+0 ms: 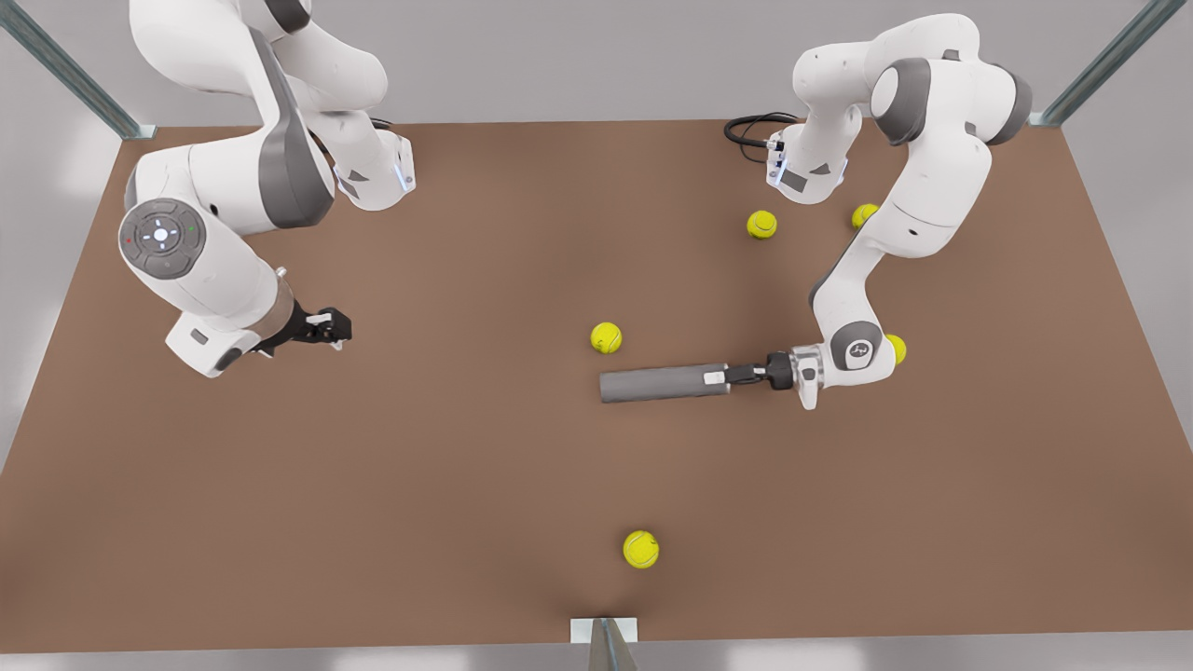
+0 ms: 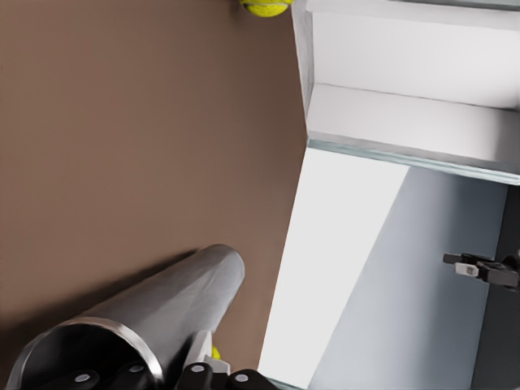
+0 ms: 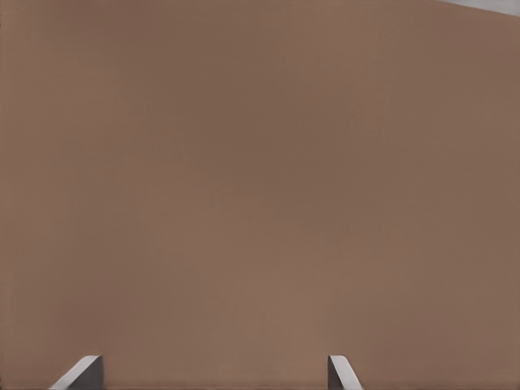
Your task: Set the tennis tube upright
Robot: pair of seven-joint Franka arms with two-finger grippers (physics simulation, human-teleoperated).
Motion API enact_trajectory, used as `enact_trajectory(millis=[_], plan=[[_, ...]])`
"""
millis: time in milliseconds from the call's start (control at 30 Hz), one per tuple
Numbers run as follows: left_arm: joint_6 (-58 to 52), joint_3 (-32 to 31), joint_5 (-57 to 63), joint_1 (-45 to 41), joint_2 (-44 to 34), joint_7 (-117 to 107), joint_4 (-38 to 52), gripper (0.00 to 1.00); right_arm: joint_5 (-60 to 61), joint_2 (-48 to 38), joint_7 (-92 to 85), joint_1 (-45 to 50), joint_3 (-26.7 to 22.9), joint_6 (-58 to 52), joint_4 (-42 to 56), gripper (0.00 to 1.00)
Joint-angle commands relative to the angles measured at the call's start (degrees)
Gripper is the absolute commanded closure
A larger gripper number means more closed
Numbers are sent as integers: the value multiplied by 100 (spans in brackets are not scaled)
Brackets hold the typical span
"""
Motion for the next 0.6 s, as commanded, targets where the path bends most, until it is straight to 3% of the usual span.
enact_trajectory(millis=[0, 567], plan=[[-19, -5, 5, 1, 0, -12, 1, 76, -1, -1, 0, -3, -5, 0, 0, 0], [-28, 12, 76, 9, -211, -21, 1, 79, -1, -1, 0, 15, 4, -88, 9, 0]])
